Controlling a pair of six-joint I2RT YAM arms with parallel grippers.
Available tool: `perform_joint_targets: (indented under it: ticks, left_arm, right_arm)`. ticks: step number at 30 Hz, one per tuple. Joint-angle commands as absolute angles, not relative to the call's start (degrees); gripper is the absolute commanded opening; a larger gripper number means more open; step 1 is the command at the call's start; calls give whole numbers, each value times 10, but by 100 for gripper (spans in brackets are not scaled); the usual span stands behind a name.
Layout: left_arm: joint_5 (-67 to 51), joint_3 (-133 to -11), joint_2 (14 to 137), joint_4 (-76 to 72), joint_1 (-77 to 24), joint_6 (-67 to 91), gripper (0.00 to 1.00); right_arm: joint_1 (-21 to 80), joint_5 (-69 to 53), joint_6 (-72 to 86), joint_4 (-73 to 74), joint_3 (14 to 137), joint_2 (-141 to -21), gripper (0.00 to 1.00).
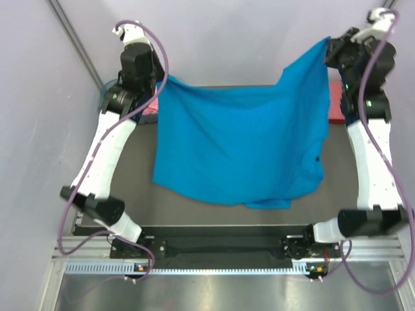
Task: Fold and stack the t-shirts
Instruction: Flatten the tshirt out
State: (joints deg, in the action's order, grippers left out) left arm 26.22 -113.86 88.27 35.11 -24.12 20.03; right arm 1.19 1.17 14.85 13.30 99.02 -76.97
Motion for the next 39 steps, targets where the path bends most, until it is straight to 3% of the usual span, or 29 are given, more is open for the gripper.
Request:
perform_joint_targets:
  ticks: [1,4,6,17,25,30,35,39]
  left_arm:
    - [207,-1247,930,259,-200,214,0]
    - [167,-1297,946,251,-193,211,0]
    - [140,-1285,926,231,-193,220,0]
    - [50,-1033,631,182,-194,285,0]
    - [3,-991,484,262,-194,330,0]
    - [9,-1041,481,342,-193,319,0]
    - [45,-1121,533,436,-193,297,0]
    - [111,-1087,598,424,-194,272,0]
  right_arm:
    - [4,-17,128,89,1183,-830,0]
    - [4,-22,117,139,1295,-878,0]
    - [5,-24,114,134,1296,-854,0]
    - [4,-22,141,192,1129,-581,0]
    - [4,8,136,315,1115,-416,0]
    - [4,35,122,344,1132,-391,0]
    - [4,35,83,345,1171,-442,0]
    - [4,49,50,290,1080,-494,0]
